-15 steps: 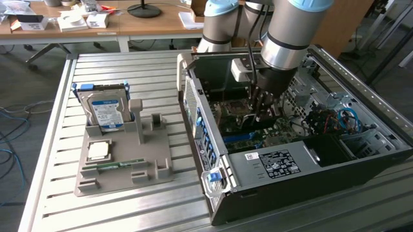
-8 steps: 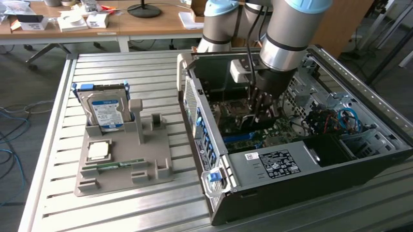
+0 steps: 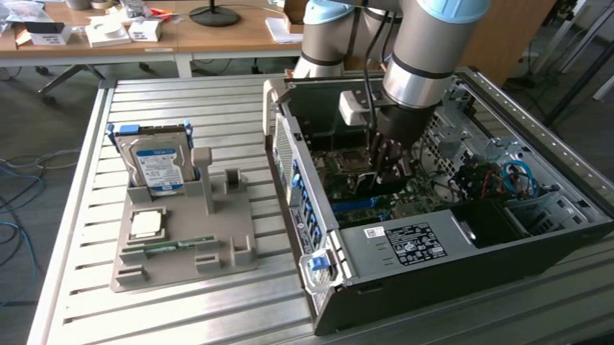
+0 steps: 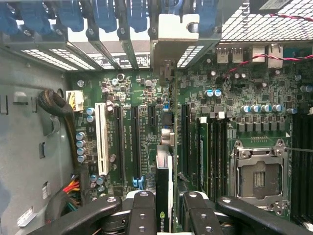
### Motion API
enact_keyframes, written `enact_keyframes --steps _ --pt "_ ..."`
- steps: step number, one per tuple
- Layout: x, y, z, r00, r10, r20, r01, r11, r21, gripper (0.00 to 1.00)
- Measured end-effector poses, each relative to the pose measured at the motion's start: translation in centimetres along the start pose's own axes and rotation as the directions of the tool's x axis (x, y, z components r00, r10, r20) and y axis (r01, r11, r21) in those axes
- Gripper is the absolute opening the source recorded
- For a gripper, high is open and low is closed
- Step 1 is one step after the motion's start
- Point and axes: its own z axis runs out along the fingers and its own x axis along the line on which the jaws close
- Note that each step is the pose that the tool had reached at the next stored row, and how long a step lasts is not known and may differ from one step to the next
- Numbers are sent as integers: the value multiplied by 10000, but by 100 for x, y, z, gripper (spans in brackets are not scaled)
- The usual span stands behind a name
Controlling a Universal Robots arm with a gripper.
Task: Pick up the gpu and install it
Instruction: 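Insert the gpu into the slot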
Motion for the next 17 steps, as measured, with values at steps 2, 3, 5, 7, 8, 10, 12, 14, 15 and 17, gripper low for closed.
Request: enact_keyframes --steps 2,3,5,7,8,10,12,14,15,17 --pt "0 7 8 10000 0 4 0 10000 2 26" --pt "1 13 13 10000 0 4 0 10000 1 26" --pt "2 22 18 10000 0 0 0 10000 0 26" --pt "2 23 20 10000 -2 0 2 10000 0 26" --pt "2 26 23 10000 0 1 0 10000 0 26" --pt "3 32 26 10000 0 1 0 10000 0 26" --pt "2 34 36 10000 -2 4 2 10000 1 26" --pt "3 37 39 10000 -1 0 1 10000 -1 26" --pt "3 37 39 10000 -1 -1 1 10000 -1 26" --pt "2 42 43 10000 2 2 -2 10000 1 26"
